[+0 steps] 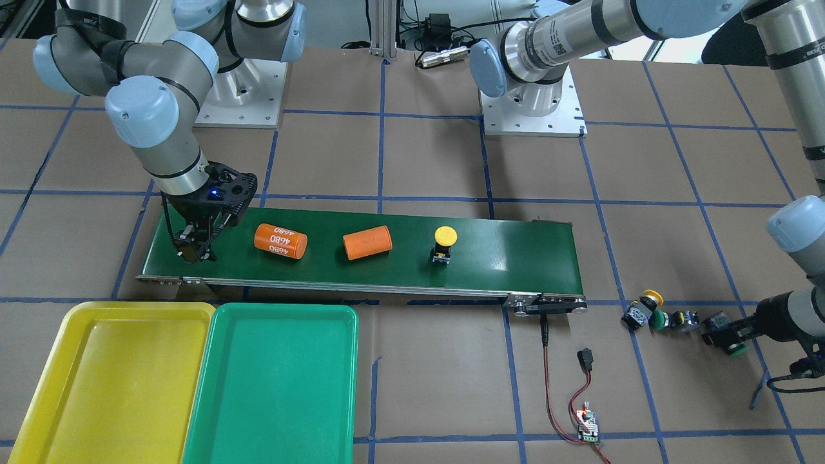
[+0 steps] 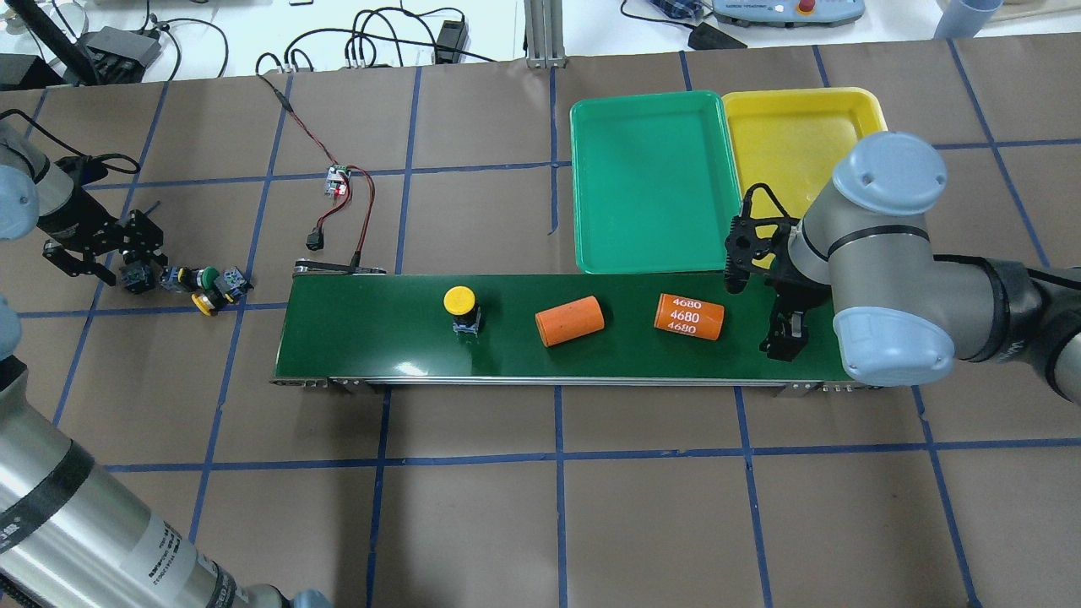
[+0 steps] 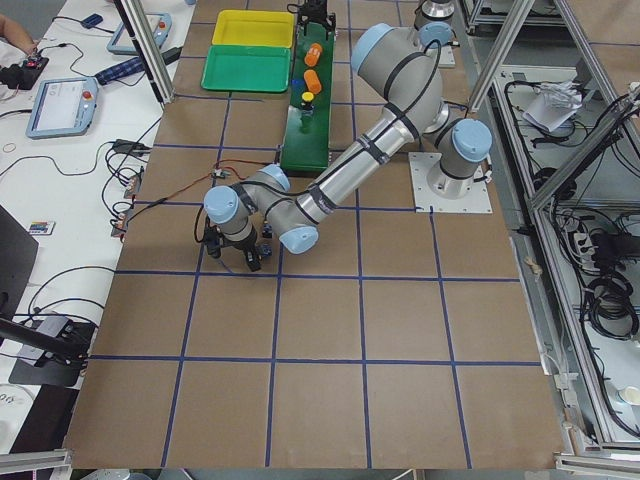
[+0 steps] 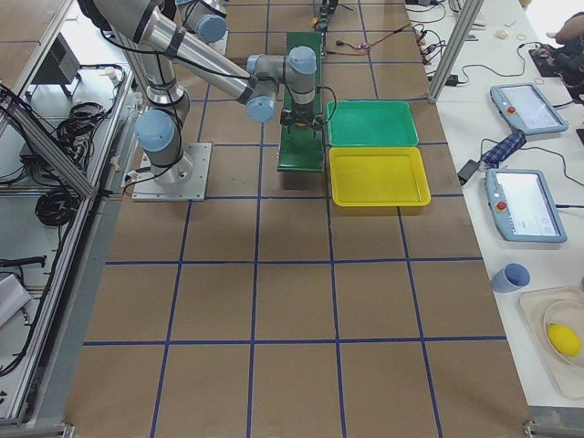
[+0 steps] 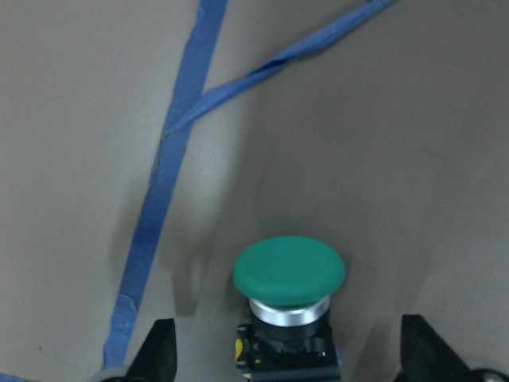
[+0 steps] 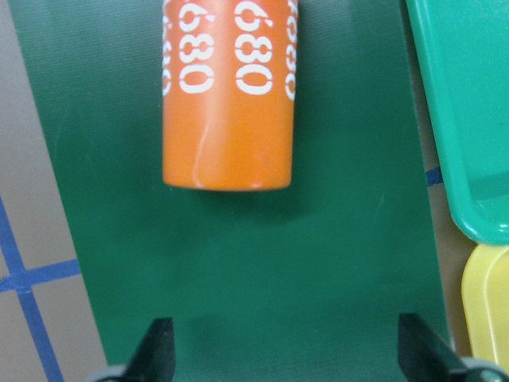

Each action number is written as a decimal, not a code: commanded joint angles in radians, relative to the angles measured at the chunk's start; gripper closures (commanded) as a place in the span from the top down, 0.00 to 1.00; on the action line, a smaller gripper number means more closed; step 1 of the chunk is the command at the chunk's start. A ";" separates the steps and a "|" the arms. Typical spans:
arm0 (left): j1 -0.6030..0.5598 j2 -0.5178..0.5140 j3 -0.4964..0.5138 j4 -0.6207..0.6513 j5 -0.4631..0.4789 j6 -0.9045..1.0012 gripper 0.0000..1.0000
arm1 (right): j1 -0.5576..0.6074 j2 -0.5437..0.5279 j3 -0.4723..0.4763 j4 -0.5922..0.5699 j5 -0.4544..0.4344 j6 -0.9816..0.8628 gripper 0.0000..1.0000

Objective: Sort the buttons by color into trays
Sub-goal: 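Move the left gripper back to the pile and grasp the green-capped button, then carry the green button onto the belt and open the left gripper, then return the left gripper to the pile and grasp a dark-capped button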

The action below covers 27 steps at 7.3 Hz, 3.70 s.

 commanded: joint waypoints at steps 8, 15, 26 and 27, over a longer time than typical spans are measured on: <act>-0.203 0.358 -0.163 -0.236 -0.024 -0.349 0.00 | 0.003 0.019 0.002 0.002 0.003 0.009 1.00; -0.524 0.434 -0.393 -0.115 -0.064 -0.251 0.00 | 0.006 0.022 0.004 0.007 0.003 0.014 1.00; -0.176 0.244 -0.123 -0.123 -0.050 0.540 1.00 | 0.006 0.029 0.002 0.008 0.003 0.016 1.00; -0.187 0.228 -0.146 -0.092 -0.051 0.614 1.00 | 0.006 0.031 0.002 0.008 0.003 0.016 1.00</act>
